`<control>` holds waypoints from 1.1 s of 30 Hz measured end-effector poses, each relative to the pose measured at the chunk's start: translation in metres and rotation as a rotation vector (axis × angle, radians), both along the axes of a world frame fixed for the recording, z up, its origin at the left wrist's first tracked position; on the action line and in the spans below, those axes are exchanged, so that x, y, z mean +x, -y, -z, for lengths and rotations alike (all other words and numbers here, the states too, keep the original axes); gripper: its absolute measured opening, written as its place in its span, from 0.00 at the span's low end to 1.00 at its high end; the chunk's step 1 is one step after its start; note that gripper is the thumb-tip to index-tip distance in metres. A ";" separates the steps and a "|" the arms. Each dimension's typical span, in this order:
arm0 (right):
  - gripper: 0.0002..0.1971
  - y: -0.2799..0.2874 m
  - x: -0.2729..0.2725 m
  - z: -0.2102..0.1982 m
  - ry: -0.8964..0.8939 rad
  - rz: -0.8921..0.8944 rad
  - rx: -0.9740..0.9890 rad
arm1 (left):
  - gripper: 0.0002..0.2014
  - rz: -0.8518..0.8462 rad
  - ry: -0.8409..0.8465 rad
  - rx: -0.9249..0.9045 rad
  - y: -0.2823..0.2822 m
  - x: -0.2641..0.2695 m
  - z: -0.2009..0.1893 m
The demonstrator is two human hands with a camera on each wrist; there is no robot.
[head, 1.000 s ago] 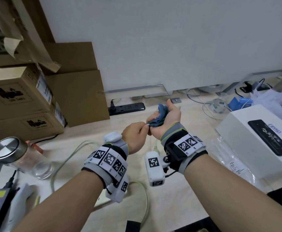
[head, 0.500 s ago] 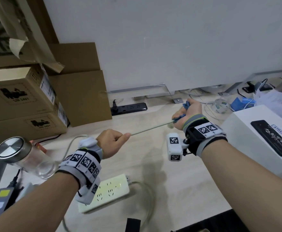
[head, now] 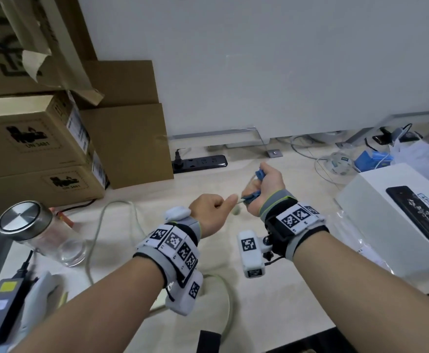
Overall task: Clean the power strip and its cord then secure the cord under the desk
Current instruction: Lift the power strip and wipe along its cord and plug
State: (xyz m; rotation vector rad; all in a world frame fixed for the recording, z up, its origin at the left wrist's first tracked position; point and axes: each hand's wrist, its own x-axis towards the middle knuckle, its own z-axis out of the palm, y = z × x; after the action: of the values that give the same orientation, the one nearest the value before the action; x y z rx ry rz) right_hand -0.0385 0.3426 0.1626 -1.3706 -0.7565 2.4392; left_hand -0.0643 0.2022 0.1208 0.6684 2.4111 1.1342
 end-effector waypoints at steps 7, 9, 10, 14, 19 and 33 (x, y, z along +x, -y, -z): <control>0.19 -0.023 0.003 -0.005 0.069 -0.025 0.031 | 0.31 -0.042 -0.031 -0.180 0.046 -0.025 0.020; 0.20 -0.026 0.003 0.003 0.054 -0.014 0.023 | 0.31 -0.007 -0.098 -0.265 0.054 -0.028 0.023; 0.21 -0.026 0.003 0.007 0.055 0.001 0.014 | 0.31 0.009 -0.141 -0.291 0.056 -0.027 0.024; 0.21 -0.028 0.006 0.014 0.078 0.028 0.002 | 0.31 0.077 -0.231 -0.384 0.061 -0.019 0.029; 0.21 -0.011 0.004 0.021 0.060 0.005 0.051 | 0.24 0.180 -0.052 -0.312 0.033 0.001 0.026; 0.18 -0.017 0.005 0.023 0.146 -0.151 0.121 | 0.22 0.348 -0.070 -0.145 0.033 -0.005 0.026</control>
State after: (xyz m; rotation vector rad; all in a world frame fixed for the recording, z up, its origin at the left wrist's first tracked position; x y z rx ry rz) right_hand -0.0339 0.3601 0.1395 -1.5063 -1.0603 2.3770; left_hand -0.0688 0.1689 0.0950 1.0431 2.2859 0.7984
